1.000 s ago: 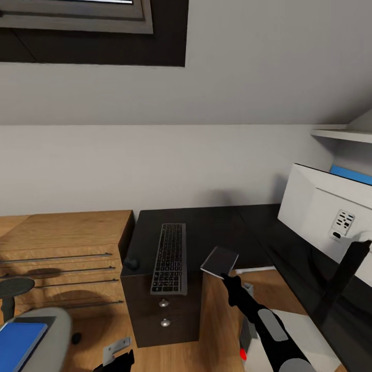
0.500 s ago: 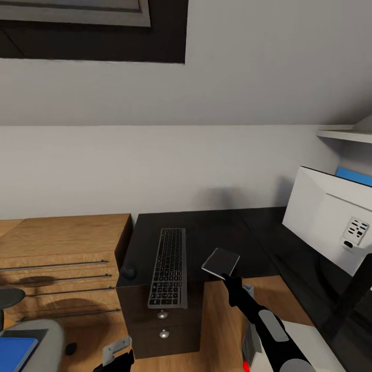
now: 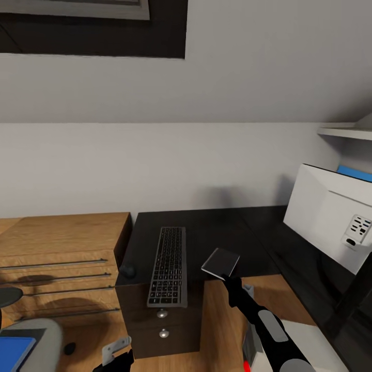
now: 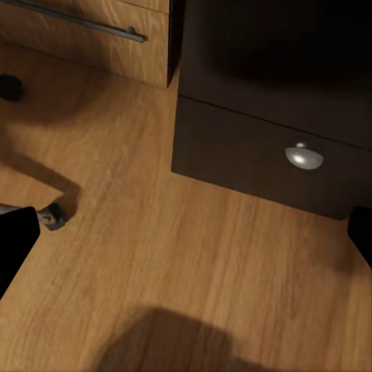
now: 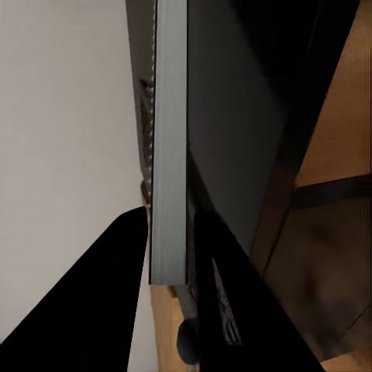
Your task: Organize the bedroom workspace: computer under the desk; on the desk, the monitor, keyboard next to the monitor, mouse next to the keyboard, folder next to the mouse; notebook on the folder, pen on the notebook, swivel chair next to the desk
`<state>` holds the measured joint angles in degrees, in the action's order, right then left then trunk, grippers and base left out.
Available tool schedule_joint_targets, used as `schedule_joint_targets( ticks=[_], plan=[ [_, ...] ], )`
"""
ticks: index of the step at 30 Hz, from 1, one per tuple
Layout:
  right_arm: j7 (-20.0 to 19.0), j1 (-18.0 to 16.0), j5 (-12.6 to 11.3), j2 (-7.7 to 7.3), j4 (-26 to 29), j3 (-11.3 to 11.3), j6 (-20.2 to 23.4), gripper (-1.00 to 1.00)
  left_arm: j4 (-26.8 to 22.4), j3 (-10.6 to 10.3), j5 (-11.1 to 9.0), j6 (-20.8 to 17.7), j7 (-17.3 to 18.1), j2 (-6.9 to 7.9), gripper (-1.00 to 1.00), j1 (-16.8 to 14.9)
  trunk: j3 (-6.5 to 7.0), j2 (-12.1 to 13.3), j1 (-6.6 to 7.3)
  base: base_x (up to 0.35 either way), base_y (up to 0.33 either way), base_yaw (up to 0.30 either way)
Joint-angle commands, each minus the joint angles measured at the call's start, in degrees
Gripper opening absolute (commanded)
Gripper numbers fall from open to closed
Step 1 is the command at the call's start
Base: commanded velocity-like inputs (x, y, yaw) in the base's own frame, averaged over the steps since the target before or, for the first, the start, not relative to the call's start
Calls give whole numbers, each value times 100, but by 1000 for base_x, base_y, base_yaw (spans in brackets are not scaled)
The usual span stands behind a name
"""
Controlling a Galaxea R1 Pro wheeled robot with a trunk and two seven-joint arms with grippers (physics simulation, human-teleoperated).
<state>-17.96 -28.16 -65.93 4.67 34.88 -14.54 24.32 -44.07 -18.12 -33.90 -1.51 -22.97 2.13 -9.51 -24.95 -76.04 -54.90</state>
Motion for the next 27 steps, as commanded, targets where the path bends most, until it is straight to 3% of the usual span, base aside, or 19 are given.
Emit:
schedule_joint_targets(
  ticks=[1,27],
  plan=[
    [-8,-5,-36,8,1,-41,56,-100,-13,-37,-29,-16,-51,10,100,-5,-25,-46,-23,0,0,0],
    [-48,-5,-72,-16,-29,-75,108,-100,-12,-51,8,-16,-41,7,100,-7,-492,-1088,-594,0,0,0]
  ],
)
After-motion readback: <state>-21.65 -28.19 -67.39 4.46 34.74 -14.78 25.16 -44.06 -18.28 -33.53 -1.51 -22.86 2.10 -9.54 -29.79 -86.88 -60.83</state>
